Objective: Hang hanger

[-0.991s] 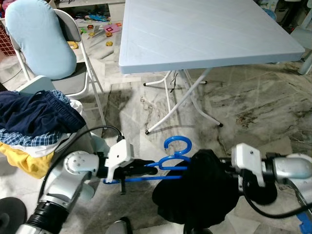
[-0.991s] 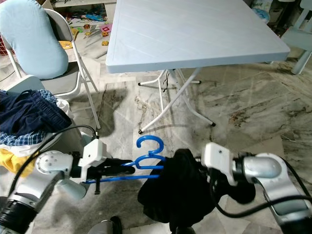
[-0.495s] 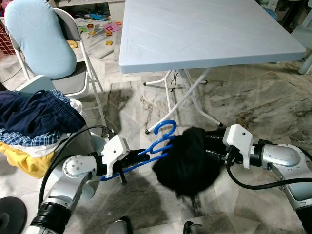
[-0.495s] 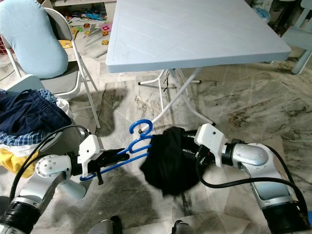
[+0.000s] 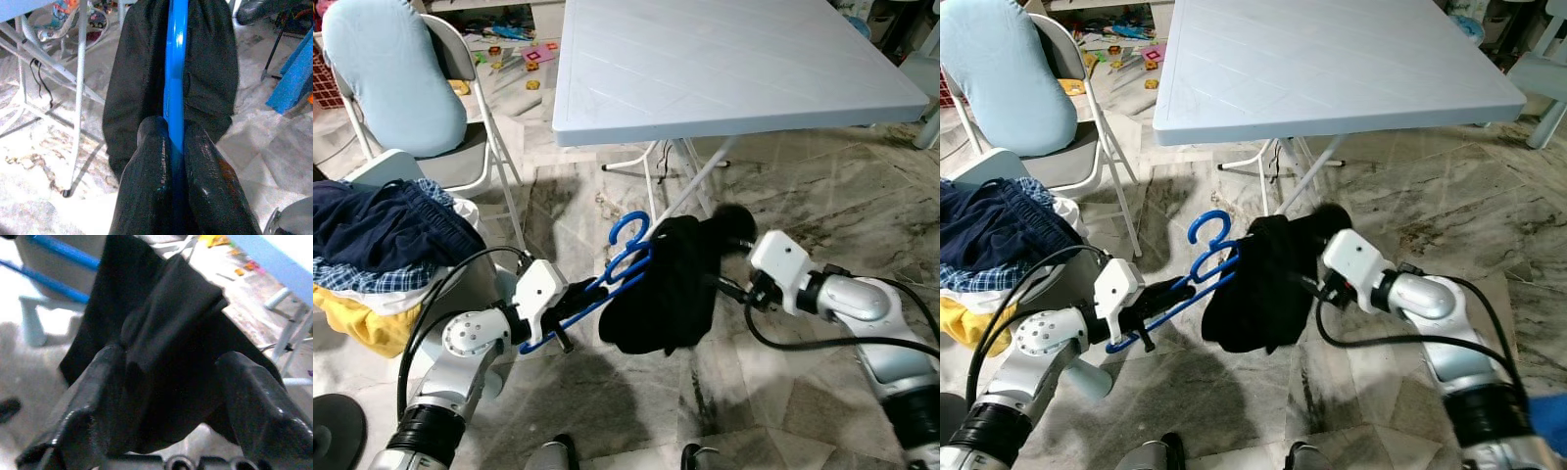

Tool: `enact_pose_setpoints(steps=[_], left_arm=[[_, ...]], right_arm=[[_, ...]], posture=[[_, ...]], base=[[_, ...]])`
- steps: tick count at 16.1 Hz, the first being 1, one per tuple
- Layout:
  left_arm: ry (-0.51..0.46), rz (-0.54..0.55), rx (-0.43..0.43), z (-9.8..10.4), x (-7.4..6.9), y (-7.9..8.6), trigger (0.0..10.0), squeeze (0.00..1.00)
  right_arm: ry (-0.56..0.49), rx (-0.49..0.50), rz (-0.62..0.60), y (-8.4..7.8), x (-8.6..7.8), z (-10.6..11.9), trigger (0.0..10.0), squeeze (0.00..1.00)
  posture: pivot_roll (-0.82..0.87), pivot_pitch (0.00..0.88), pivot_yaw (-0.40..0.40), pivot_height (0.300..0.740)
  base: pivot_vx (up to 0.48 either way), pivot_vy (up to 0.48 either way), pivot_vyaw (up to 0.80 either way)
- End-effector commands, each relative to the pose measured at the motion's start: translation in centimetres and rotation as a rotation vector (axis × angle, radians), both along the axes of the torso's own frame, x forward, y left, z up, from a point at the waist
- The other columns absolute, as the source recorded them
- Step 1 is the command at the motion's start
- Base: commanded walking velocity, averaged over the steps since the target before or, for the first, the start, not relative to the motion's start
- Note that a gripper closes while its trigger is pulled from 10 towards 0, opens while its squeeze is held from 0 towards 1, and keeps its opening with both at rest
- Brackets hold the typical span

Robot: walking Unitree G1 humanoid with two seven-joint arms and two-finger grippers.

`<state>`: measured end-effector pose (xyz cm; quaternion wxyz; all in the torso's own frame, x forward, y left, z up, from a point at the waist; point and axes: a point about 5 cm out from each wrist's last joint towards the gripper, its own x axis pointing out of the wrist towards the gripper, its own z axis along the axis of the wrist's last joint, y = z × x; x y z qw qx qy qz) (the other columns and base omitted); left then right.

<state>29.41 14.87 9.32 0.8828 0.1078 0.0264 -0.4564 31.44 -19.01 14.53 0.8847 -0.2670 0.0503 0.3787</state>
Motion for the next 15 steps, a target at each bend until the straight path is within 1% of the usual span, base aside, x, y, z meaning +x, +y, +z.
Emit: enact_pose_setpoints(steps=[1, 2, 3, 4, 6, 7, 8, 9, 10, 12, 14, 15], left_arm=[[-0.058, 0.005, -0.025, 1.0, 0.3, 0.0, 0.0, 0.00], [-0.064, 0.006, -0.030, 1.1, 0.4, 0.0, 0.0, 0.00], [-0.079, 0.008, -0.043, 1.5, 0.6, -0.2, 0.0, 0.00], [-0.081, 0.006, -0.044, 1.6, 0.6, -0.3, 0.0, 0.00], [-0.085, -0.012, -0.066, 1.8, 0.5, -0.6, 0.0, 0.00], [-0.090, -0.018, -0.066, 1.8, 0.5, -0.7, 0.0, 0.00], [-0.102, -0.037, -0.065, 2.1, 0.5, -1.0, 0.0, 0.00], [-0.111, -0.043, -0.065, 2.2, 0.5, -1.2, 0.0, 0.00], [-0.118, -0.041, -0.065, 2.4, 0.6, -1.2, 0.0, 0.00], [-0.124, -0.032, -0.062, 2.5, 0.7, -1.1, 0.0, 0.00], [-0.130, -0.029, -0.058, 2.5, 0.8, -1.0, 0.0, 0.00], [-0.133, -0.027, -0.054, 2.5, 0.8, -1.0, 0.0, 0.00]], right_arm=[[-0.015, 0.019, -0.038, -0.2, 0.3, 0.0, 10.0, 1.00], [-0.021, 0.024, -0.055, -0.1, 0.5, -0.1, 10.0, 1.00], [-0.054, 0.037, -0.113, 0.0, 0.9, -0.1, 10.0, 1.00], [-0.063, 0.042, -0.128, 0.0, 1.0, -0.1, 10.0, 1.00], [-0.052, 0.054, -0.191, -0.2, 1.1, -0.7, 10.0, 1.00], [-0.041, 0.063, -0.191, -0.1, 1.0, -0.9, 10.0, 1.00], [-0.021, 0.102, -0.197, 0.3, 1.0, -1.3, 10.0, 0.65], [-0.015, 0.108, -0.213, 0.5, 0.9, -1.6, 10.0, 0.00], [-0.005, 0.110, -0.246, 0.5, 0.9, -2.0, 0.0, 0.00], [0.040, 0.147, -0.311, 0.1, 0.9, -2.5, 0.0, 0.00], [0.092, 0.154, -0.340, 0.0, 0.8, -3.2, 0.0, 0.00], [0.098, 0.159, -0.347, 0.0, 0.8, -3.3, 0.0, 0.00]], posture=[[-0.08, 0.167, 0.033, 0.740], [-0.08, 0.167, 0.033, 0.740], [-0.08, 0.167, 0.032, 0.740], [-0.08, 0.168, 0.030, 0.740], [-0.09, 0.169, 0.032, 0.740], [-0.09, 0.169, 0.033, 0.740], [-0.09, 0.169, 0.033, 0.740], [-0.09, 0.169, 0.033, 0.740], [-0.09, 0.169, 0.032, 0.740], [-0.09, 0.168, 0.034, 0.740], [-0.09, 0.166, 0.033, 0.740], [-0.09, 0.165, 0.032, 0.740]], base=[[0.000, 0.000, 0.00], [0.000, 0.000, 0.00], [0.000, 0.000, 0.00], [0.000, 0.000, 0.00], [0.000, 0.000, 0.00], [0.000, 0.000, 0.00], [0.000, 0.000, 0.00], [0.000, 0.000, 0.00], [0.000, 0.000, 0.00], [0.000, 0.000, 0.00], [0.000, 0.000, 0.00], [0.000, 0.000, 0.00]])
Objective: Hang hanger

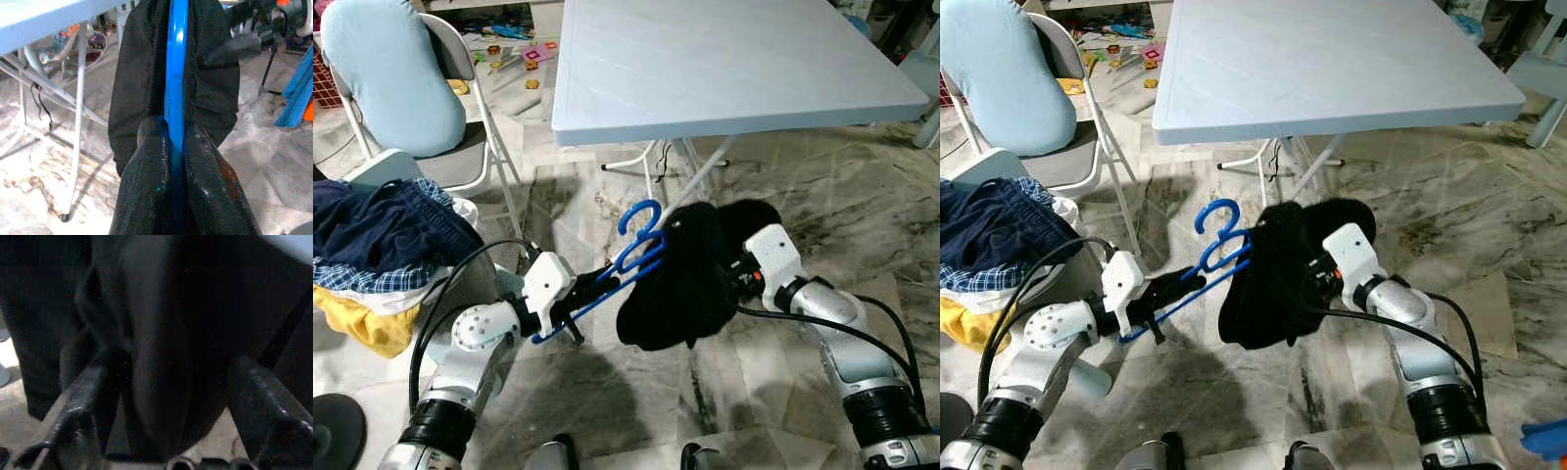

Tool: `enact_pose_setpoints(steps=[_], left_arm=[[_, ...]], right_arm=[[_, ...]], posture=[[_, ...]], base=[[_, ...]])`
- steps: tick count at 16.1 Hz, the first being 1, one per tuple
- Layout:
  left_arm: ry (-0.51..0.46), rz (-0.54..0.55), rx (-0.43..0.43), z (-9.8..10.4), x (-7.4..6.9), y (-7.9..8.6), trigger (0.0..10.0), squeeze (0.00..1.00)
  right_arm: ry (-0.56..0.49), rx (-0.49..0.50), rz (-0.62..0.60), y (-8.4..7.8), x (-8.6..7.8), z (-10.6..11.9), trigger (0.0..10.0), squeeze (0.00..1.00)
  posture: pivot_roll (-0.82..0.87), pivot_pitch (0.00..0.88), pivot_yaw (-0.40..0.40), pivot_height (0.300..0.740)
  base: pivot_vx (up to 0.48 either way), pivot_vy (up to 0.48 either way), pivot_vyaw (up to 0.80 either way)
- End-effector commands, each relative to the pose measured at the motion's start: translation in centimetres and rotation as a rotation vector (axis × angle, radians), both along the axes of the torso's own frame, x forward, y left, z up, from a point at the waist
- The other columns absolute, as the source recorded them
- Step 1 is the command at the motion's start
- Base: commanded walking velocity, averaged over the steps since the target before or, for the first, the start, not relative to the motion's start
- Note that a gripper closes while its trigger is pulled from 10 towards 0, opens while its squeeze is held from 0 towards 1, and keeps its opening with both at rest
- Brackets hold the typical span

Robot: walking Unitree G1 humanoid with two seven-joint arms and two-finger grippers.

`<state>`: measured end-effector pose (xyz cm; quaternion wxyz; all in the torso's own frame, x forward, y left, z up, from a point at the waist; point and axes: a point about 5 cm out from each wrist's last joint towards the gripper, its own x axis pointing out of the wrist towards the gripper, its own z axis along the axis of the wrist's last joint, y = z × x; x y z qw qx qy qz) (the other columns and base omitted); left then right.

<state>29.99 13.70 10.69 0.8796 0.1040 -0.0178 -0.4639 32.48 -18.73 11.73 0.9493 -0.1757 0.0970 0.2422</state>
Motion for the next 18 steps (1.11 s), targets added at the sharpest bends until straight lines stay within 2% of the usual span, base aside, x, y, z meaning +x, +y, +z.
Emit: enact_pose_setpoints(steps=[1, 3, 8, 10, 13, 18], left_arm=[[-0.062, 0.001, -0.007, 1.1, 0.4, 0.2, 0.0, 0.00], [-0.075, 0.005, -0.007, 1.3, 0.5, 0.2, 0.0, 0.00], [-0.076, -0.012, -0.014, 1.4, 0.5, -0.2, 0.0, 0.00], [-0.078, -0.025, -0.017, 1.4, 0.3, -0.5, 0.0, 0.00], [-0.080, -0.026, -0.011, 1.4, 0.3, -0.5, 0.0, 0.00], [-0.076, -0.024, 0.004, 1.1, 0.3, -0.4, 0.0, 0.00]], right_arm=[[0.025, 0.023, -0.027, -0.3, -0.1, -0.5, 0.0, 0.00], [0.041, 0.122, -0.079, -0.6, 0.3, -0.3, 0.0, 0.00], [0.044, 0.204, -0.132, -0.8, 0.6, -0.1, 0.0, 0.00], [0.018, 0.287, -0.170, -0.8, 1.1, 0.6, 0.0, 0.00], [0.021, 0.306, -0.102, -0.1, 0.7, 0.8, 0.0, 0.00], [0.021, 0.327, -0.117, -0.8, 0.7, 1.1, 0.0, 0.00]], posture=[[-0.09, 0.164, 0.033, 0.740], [-0.09, 0.161, 0.034, 0.740], [-0.09, 0.163, 0.037, 0.740], [-0.09, 0.166, 0.039, 0.740], [-0.09, 0.167, 0.039, 0.740], [-0.09, 0.170, 0.038, 0.740]], base=[[0.000, 0.000, 0.00], [0.000, 0.000, 0.00], [0.000, 0.000, 0.00], [0.000, 0.000, 0.00], [0.000, 0.000, 0.00], [0.000, 0.000, 0.00]])
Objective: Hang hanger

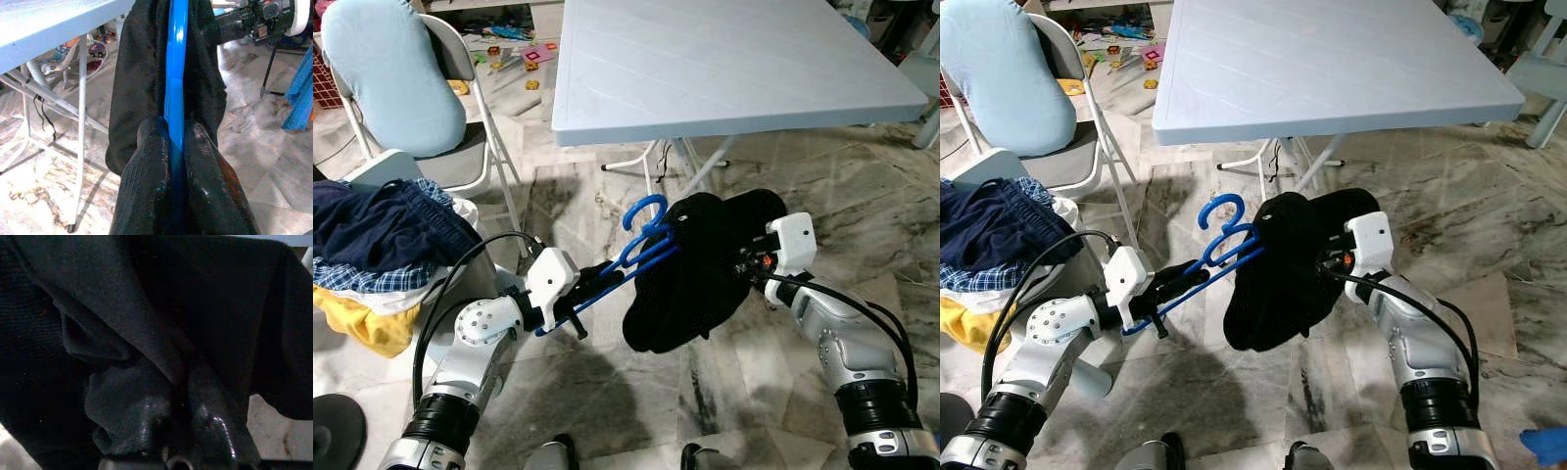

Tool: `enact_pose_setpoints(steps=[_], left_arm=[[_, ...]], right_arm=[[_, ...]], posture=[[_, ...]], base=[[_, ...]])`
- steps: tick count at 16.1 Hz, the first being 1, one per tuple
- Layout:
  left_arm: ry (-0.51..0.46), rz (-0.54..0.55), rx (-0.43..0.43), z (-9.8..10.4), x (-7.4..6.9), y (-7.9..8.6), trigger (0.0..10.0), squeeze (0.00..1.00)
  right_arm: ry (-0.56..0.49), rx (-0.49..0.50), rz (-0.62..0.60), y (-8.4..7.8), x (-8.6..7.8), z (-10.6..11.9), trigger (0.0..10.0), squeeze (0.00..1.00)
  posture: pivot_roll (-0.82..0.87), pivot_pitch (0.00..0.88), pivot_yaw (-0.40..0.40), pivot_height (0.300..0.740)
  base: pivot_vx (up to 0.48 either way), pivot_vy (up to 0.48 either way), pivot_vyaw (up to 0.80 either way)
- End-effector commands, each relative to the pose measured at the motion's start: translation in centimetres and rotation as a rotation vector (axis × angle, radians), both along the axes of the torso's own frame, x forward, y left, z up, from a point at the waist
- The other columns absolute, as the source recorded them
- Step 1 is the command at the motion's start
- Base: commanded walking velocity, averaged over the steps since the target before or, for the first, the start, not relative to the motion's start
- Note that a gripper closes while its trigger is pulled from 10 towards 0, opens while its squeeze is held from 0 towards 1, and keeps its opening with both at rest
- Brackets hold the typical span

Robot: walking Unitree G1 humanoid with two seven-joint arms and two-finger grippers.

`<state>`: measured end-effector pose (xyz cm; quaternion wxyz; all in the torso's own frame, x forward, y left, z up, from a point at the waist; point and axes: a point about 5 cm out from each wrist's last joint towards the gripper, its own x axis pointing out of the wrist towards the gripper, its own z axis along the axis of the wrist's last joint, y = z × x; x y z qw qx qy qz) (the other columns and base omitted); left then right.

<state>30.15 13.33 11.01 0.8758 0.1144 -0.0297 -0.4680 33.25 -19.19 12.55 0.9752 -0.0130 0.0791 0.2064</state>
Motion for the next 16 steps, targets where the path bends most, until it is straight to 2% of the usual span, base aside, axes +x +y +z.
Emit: enact_pose_setpoints(steps=[1, 3, 5, 8, 9, 10, 11, 12, 14, 15, 16], left_arm=[[-0.037, -0.005, 0.013, 0.6, 0.1, 0.0, 0.0, 0.00], [-0.044, -0.020, 0.083, 0.1, -0.3, 0.1, 0.0, 0.00], [-0.031, 0.010, 0.081, -0.1, -0.8, 0.7, 0.0, 0.00], [0.020, 0.092, 0.080, -0.8, -0.7, 1.3, 0.0, 0.00], [0.030, 0.125, 0.126, -1.6, -1.2, 1.6, 0.0, 0.00], [0.037, 0.133, 0.126, -1.8, -1.5, 1.7, 0.0, 0.00], [0.060, 0.098, 0.113, -1.6, -2.6, 1.4, 0.0, 0.00], [0.062, 0.084, 0.118, -1.4, -3.2, 1.5, 0.0, 0.00], [0.095, 0.029, 0.157, -1.3, -5.1, 2.2, 0.0, 0.00], [0.075, 0.074, 0.191, -1.5, -5.5, 3.0, 0.0, 0.00], [0.033, 0.099, 0.182, -1.0, -5.7, 3.3, 0.0, 0.00]], right_arm=[[-0.008, 0.015, -0.017, -0.3, 0.0, 0.4, 0.0, 0.00], [-0.024, 0.038, -0.034, -0.2, 0.1, 0.7, 0.0, 0.00], [-0.074, 0.132, -0.102, -0.1, 0.5, 2.1, 0.0, 0.00], [-0.139, 0.226, -0.142, 0.2, 0.9, 3.5, 0.0, 0.00], [-0.183, 0.266, -0.250, -0.3, 1.6, 4.7, 0.0, 0.00], [-0.194, 0.261, -0.310, -0.6, 1.9, 5.0, 0.0, 0.00], [-0.284, 0.255, -0.448, -1.8, 2.2, 6.3, 0.0, 0.00], [-0.313, 0.268, -0.498, -2.1, 2.4, 7.0, 0.0, 0.00], [-0.355, 0.271, -0.546, -1.7, 2.8, 7.9, 0.0, 0.00], [-0.332, 0.202, -0.573, -1.1, 3.3, 7.3, 0.0, 0.00], [-0.295, 0.126, -0.621, -1.3, 3.4, 6.3, 0.0, 0.00]], posture=[[-0.09, 0.170, 0.039, 0.740], [-0.09, 0.168, 0.044, 0.740], [-0.09, 0.169, 0.046, 0.740], [-0.09, 0.169, 0.046, 0.740], [-0.08, 0.176, 0.048, 0.740], [-0.08, 0.178, 0.049, 0.740], [-0.06, 0.180, 0.048, 0.740], [-0.03, 0.184, 0.048, 0.740], [-0.01, 0.185, 0.047, 0.740], [0.01, 0.183, 0.040, 0.740], [0.03, 0.182, 0.034, 0.740]], base=[[0.000, 0.000, 0.00], [0.000, 0.000, 0.00], [0.000, 0.000, 0.00], [0.000, 0.000, 0.00], [0.000, 0.000, 0.00], [0.000, 0.000, 0.00], [0.000, 0.000, 0.00], [0.000, 0.000, 0.00], [0.000, 0.000, 0.00], [0.000, 0.000, 0.00], [0.000, 0.000, 0.00]])
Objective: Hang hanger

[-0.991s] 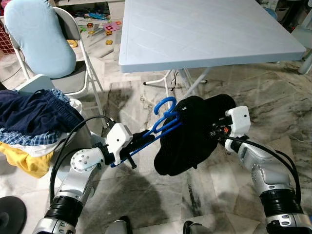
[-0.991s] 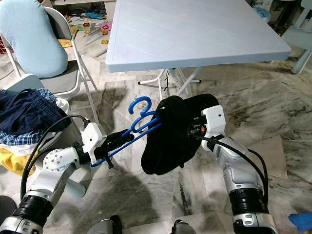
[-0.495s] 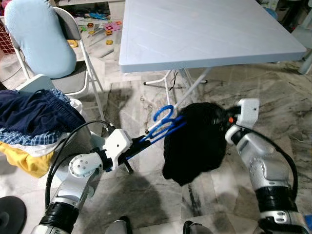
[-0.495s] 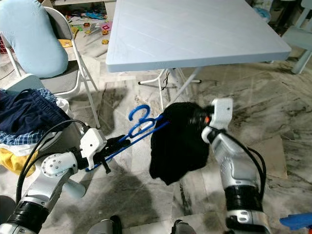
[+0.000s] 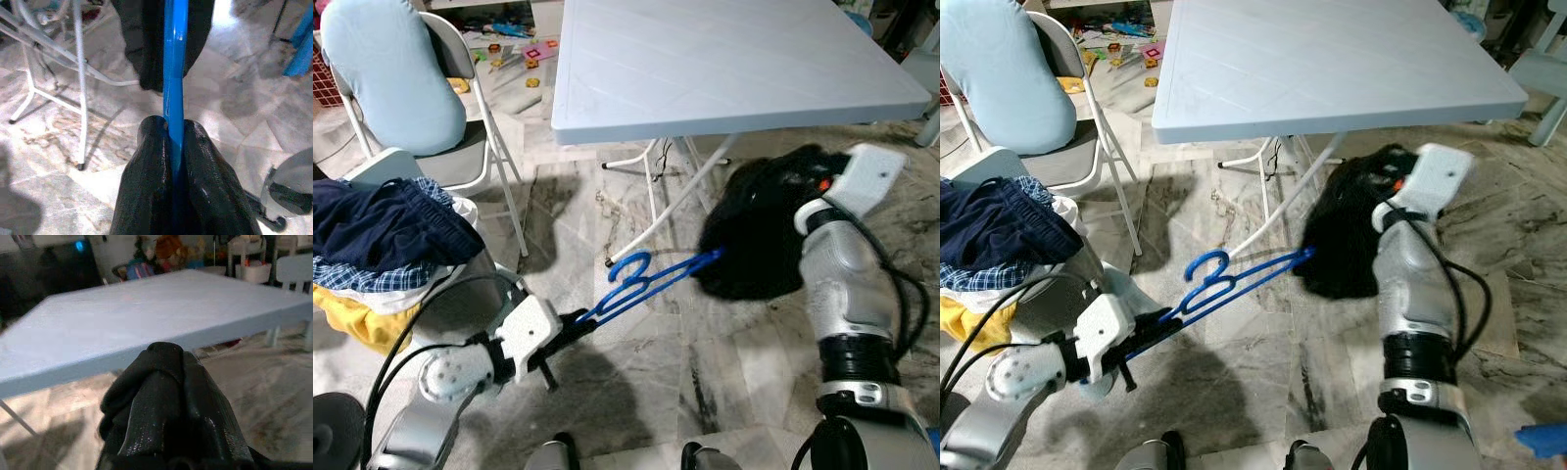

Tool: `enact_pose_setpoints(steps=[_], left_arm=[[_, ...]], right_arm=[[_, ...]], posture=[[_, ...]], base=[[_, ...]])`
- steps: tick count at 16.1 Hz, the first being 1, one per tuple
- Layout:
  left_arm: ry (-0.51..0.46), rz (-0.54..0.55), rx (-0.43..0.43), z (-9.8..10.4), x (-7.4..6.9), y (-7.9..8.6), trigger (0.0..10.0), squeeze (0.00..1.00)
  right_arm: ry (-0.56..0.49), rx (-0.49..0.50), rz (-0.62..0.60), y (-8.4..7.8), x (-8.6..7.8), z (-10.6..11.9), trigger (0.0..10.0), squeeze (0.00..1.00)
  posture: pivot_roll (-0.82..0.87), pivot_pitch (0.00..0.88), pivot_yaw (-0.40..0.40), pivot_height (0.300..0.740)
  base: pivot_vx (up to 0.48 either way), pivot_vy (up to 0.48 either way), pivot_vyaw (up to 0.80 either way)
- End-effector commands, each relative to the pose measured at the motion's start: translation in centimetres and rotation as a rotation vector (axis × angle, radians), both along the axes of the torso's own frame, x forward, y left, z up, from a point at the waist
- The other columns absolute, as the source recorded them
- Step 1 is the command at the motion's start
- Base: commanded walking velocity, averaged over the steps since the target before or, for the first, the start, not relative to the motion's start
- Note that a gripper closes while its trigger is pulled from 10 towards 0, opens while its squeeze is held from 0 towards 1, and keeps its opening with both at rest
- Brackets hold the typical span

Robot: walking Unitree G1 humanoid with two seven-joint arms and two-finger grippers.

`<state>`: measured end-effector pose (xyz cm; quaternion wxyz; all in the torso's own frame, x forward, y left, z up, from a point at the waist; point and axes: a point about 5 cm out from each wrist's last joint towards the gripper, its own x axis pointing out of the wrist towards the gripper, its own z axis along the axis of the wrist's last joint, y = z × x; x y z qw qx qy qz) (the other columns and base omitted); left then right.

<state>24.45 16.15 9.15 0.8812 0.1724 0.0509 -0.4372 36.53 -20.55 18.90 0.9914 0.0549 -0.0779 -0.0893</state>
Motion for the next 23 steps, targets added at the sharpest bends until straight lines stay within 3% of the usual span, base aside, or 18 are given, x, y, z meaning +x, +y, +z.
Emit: enact_pose_setpoints(steps=[1, 3, 4, 5, 6, 7, 8, 9, 11, 13, 15, 18, 23], left_arm=[[-0.049, 0.014, 0.010, 0.8, 0.0, 0.4, 0.0, 0.00], [-0.133, 0.112, -0.099, 2.5, -0.1, 0.3, 0.0, 0.00], [-0.133, 0.112, -0.099, 2.5, -0.1, 0.3, 0.0, 0.00], [-0.226, 0.290, -0.138, 3.3, 0.7, 0.9, 0.0, 0.00], [-0.256, 0.425, -0.168, 3.6, 1.3, 1.3, 0.0, 0.00], [-0.268, 0.576, -0.224, 3.6, 1.6, 1.5, 0.9, 0.00], [-0.237, 0.633, -0.268, 3.2, 1.3, 0.8, 6.9, 0.00], [-0.217, 0.659, -0.277, 2.9, 1.2, 0.3, 10.0, 0.00], [-0.211, 0.633, -0.295, 2.9, 1.4, -1.3, 10.0, 0.00], [-0.209, 0.630, -0.368, 3.6, 2.2, -2.2, 10.0, 0.00], [-0.244, 0.618, -0.382, 4.6, 2.8, -2.7, 10.0, 0.00], [-0.246, 0.625, -0.399, 5.1, 3.0, -2.8, 10.0, 0.00], [-0.232, 0.613, -0.405, 4.8, 2.8, -3.5, 10.0, 0.00]], right_arm=[[0.009, -0.023, -0.023, 0.0, 0.1, -0.1, 0.0, 0.00], [0.129, -0.009, -0.086, -0.5, -0.1, -2.7, 0.0, 0.00], [0.129, -0.009, -0.086, -0.5, -0.1, -2.7, 0.0, 0.00], [0.161, -0.010, -0.066, -0.3, -0.5, -3.7, 0.0, 0.00], [0.160, -0.018, -0.045, -0.2, -0.8, -4.0, 0.0, 0.00], [0.143, -0.038, -0.011, 0.1, -1.3, -4.2, 0.0, 0.00], [0.111, -0.045, 0.026, 0.3, -1.9, -4.4, 0.0, 0.00], [0.084, -0.036, 0.030, 0.3, -2.3, -4.3, 0.0, 0.00], [-0.009, -0.014, 0.003, 0.1, -3.1, -3.3, 0.0, 0.00], [-0.057, -0.032, 0.037, 0.6, -3.3, -2.3, 0.0, 0.00], [-0.073, -0.032, 0.049, 0.9, -3.3, -2.0, 0.0, 0.00], [-0.113, -0.027, 0.097, 2.2, -2.8, -1.3, 0.0, 0.00], [-0.111, 0.003, 0.121, 2.7, -3.2, -1.6, 0.0, 0.00]], posture=[[0.03, 0.182, 0.034, 0.740], [0.04, 0.179, 0.029, 0.740], [0.04, 0.179, 0.029, 0.740], [0.03, 0.175, 0.026, 0.740], [0.03, 0.173, 0.026, 0.740], [0.02, 0.166, 0.028, 0.740], [0.01, 0.155, 0.029, 0.740], [0.01, 0.151, 0.027, 0.740], [0.01, 0.130, 0.028, 0.740], [0.02, 0.103, 0.027, 0.740], [0.03, 0.100, 0.021, 0.740], [0.04, 0.102, 0.026, 0.740], [0.04, 0.099, 0.032, 0.740]], base=[[0.000, 0.000, 0.00], [0.000, 0.000, 0.00], [0.000, 0.000, 0.00], [0.000, 0.000, 0.00], [0.000, 0.000, 0.00], [0.000, 0.000, 0.00], [0.000, 0.000, 0.00], [0.000, 0.000, 0.00], [0.000, 0.000, 0.00], [0.000, 0.000, 0.00], [0.152, 0.000, 0.00], [0.405, 0.000, 0.00], [0.464, 0.000, 0.00]])
